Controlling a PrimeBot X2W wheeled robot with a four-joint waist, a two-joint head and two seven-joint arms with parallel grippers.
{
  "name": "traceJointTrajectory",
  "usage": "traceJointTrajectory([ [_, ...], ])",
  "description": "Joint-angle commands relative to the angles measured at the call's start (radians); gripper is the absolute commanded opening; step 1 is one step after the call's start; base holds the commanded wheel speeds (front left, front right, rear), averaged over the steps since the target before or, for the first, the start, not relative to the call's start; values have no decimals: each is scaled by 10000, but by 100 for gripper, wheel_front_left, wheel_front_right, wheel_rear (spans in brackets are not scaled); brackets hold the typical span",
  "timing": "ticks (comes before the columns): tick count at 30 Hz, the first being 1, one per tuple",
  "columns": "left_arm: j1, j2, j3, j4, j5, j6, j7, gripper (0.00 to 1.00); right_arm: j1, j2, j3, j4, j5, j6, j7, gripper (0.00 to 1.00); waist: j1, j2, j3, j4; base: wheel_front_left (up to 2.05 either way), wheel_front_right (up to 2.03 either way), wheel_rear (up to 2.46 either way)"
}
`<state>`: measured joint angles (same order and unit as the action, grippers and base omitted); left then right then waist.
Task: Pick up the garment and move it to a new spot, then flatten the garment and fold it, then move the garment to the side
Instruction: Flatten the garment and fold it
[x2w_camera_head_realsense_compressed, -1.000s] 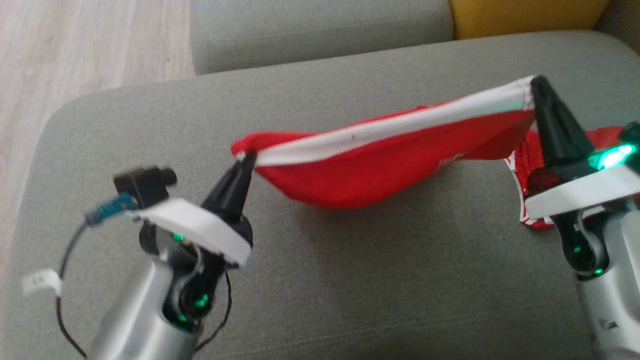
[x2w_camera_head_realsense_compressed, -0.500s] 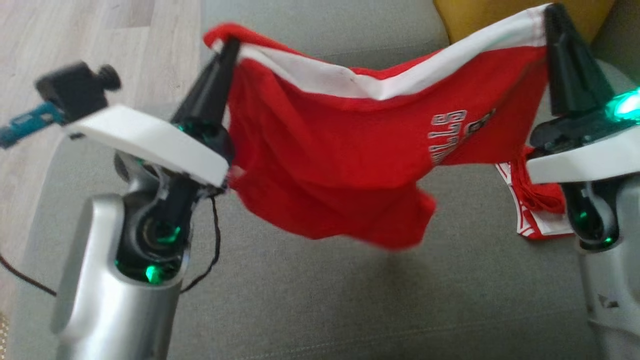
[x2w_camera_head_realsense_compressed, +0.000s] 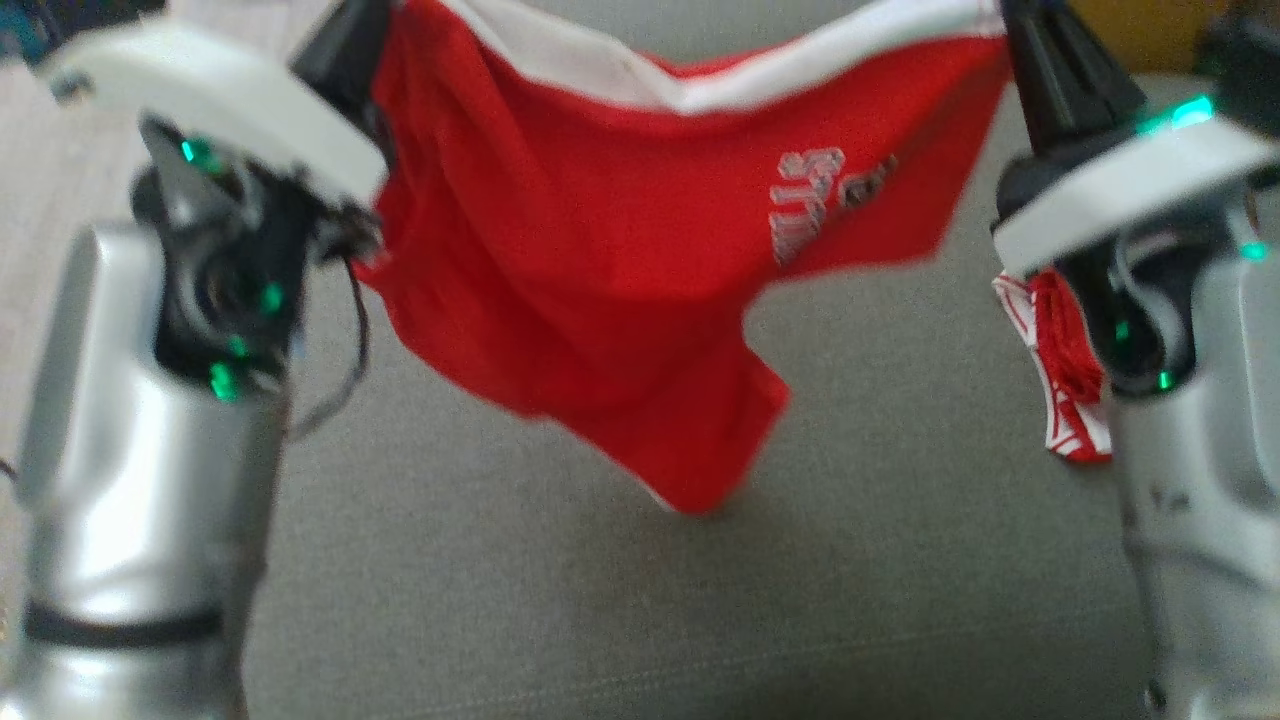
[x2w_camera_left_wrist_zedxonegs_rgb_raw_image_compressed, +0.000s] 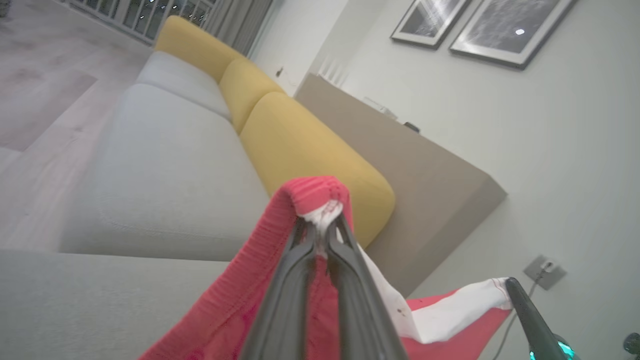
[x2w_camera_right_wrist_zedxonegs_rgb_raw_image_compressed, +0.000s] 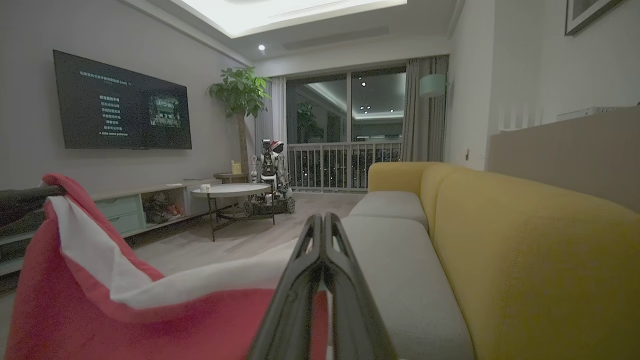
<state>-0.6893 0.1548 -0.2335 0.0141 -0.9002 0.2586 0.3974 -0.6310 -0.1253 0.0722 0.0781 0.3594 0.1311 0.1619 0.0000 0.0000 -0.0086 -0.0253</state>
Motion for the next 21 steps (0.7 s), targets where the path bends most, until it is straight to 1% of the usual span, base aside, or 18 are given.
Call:
traceJointTrajectory([
  [1,-1109,424,503,31,115,-40,91,0,-1134,99,118,-51,27,-4,108,0,0,0,778,-110,0,0,0],
  [3,-2146,571,459,870,283,-157,180,0,-2240,50,203,759,21,-4,120,0,0,0,1570,-184,0,0,0],
  [5,-3236,601,428,1759,423,-356,94,0,-3434,27,287,1702,38,-4,-102,0,0,0,2285,-270,0,0,0],
  [7,-4429,622,394,2640,658,-555,-167,0,-4733,54,253,2673,86,-4,-507,0,0,0,2990,-371,0,0,0],
  [8,-5045,630,349,3073,824,-689,-380,0,-5404,-2,287,3135,-82,-4,-825,0,0,0,3314,-412,0,0,0],
  [10,-6257,584,272,3934,1164,-993,-1005,0,-6690,-50,320,3980,-440,-4,-1674,0,0,0,3904,-449,0,0,0],
  [14,-8144,268,349,5599,1625,-1412,-2758,0,-8637,167,-191,5533,-876,-4,-3560,0,0,0,4761,-447,0,0,0],
  [15,-8421,175,375,5986,1674,-1536,-3184,0,-8923,248,-294,5865,-912,-4,-3833,0,0,0,4900,-444,0,0,0],
  [16,-8421,175,375,5986,1674,-1536,-3184,0,-8923,248,-294,5865,-912,-4,-3833,0,0,0,4900,-444,0,0,0],
  [18,-8716,-12,367,6753,1703,-1861,-3850,0,-9159,395,-373,6390,-928,-4,-4121,0,0,0,5106,-415,0,0,0],
  [21,-8656,-281,343,7828,1543,-2422,-4401,0,-8834,581,-156,7108,-765,-4,-4219,0,0,0,5274,-366,0,0,0],
])
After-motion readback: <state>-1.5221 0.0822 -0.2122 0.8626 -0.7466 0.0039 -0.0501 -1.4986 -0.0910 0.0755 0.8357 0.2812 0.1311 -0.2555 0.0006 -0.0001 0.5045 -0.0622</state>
